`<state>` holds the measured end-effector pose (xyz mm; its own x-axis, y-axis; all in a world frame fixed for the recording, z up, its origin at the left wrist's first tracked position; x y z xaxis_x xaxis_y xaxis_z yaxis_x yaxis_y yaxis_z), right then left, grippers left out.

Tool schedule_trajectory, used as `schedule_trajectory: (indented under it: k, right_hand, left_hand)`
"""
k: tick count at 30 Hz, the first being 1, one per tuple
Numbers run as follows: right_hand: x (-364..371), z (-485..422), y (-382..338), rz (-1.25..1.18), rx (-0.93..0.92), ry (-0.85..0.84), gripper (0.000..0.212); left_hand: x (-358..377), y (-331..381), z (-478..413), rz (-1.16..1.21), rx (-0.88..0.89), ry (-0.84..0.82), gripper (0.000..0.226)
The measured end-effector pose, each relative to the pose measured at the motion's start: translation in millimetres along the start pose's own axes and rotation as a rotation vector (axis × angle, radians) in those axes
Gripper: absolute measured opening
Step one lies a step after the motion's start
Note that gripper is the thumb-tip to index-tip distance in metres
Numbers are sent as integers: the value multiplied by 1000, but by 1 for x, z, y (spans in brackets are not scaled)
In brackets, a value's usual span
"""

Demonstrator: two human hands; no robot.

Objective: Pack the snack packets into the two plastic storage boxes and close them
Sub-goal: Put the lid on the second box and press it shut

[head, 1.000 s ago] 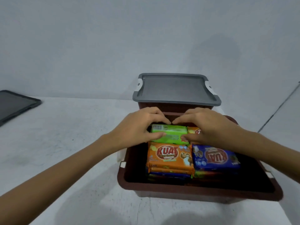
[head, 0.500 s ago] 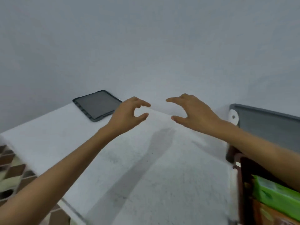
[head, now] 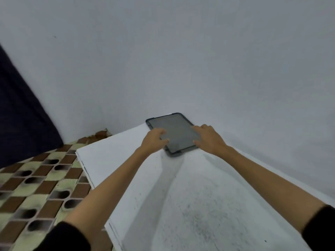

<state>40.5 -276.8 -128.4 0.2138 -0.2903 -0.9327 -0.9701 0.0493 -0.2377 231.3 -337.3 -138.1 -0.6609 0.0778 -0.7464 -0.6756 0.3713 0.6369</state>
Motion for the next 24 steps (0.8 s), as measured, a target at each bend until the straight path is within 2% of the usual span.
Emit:
schedule_trajectory:
  k: [5,8,11,14,17,19,22,24]
  right_hand:
    - [74,-19,4,36,17,-122,51]
    - [92,-12,8,74,-55,-107,46]
    - [94,-1,15,76,-142,-28,42]
    - [86,10,12,45,-208,26,38]
    - [69,25,-4,-34,-292,27,53]
    - [62,33,-8,-27,-314,76,55]
    - [57,35,1,-15,-182,180,50]
    - [60,29,16,39,58,89,52]
  left_hand:
    - [45,-31,-19,-100,49,-149,49]
    - [62,-43,-24,-202,110,-176,45]
    - [64,-52,-24,-296,192,-135,38]
    - [56,-52,-20,-280,305,-81,28]
    - [45,-48,-14,-263,436,-27,42]
    - [40,-50,-10,-234,470,47,50]
    - [41,-57,-9,-118,353,150,31]
    - [49,-58,-9,-118,170,120,37]
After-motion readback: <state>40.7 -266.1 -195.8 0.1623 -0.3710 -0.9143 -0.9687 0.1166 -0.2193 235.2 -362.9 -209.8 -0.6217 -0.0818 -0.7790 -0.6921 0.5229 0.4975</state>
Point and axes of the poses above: each hand's wrist, its own z-axis away from the middle knuckle, its own x-axis out of the palm, y = z × x, the point moved 2 cm from there along -z, towards the middle knuckle, and after that the axes turned 8 degrees about y, right-handed, at the moved point
